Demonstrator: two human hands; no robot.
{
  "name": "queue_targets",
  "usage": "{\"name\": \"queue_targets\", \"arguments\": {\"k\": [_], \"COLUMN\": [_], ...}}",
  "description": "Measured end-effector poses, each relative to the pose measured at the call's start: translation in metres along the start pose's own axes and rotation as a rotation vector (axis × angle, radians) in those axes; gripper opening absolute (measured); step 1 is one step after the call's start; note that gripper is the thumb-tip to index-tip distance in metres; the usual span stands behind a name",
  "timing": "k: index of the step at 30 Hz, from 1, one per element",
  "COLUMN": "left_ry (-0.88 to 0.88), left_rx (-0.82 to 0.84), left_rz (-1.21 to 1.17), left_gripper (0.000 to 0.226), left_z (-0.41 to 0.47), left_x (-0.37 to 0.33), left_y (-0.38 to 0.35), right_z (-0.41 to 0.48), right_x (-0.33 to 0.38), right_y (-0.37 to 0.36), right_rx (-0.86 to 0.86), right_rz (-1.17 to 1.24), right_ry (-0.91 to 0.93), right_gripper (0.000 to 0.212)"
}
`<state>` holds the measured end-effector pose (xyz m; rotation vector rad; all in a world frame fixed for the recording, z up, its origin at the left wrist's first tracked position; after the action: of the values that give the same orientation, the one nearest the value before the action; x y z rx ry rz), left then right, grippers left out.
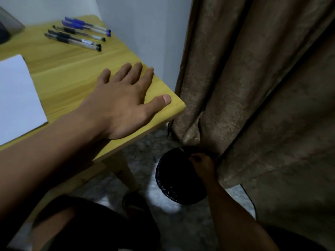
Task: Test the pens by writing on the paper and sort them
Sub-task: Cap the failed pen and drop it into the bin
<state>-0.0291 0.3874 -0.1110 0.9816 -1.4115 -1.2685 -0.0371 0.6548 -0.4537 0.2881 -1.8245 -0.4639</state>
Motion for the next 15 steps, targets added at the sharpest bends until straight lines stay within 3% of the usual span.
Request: {"name": "queue_targets", "arguments": {"k": [7, 15], "left_ry": [-0.004, -0.001], "left_rx": [0.007, 0.035], "left_rz": [0.003, -0.006], "left_gripper": [0.093, 0.095], "left_z": [-0.001, -0.002], "left_x": [0.0, -0.001], "left_y": [0.0, 0.002], "right_z": [0.002, -0.02], "right_x": [0.016, 0.102], "right_y": [0.013, 0.048], "right_rx": [0.0, 0.101], "right_rz": [-0.011, -0.222], "right_ry": [0.011, 0.147], "right_gripper": [0.024, 0.041]}}
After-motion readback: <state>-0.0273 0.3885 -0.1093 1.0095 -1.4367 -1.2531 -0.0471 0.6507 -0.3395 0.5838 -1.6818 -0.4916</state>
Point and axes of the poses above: each hand's wrist, its own z-axis towards the middle knuckle, its own y-axis out of the back of the hand, x = y × z, the point moved 4 cm from there along z, towards the middle knuckle, and after that the axes turned 11 degrees about z, right-handed, at the moved point
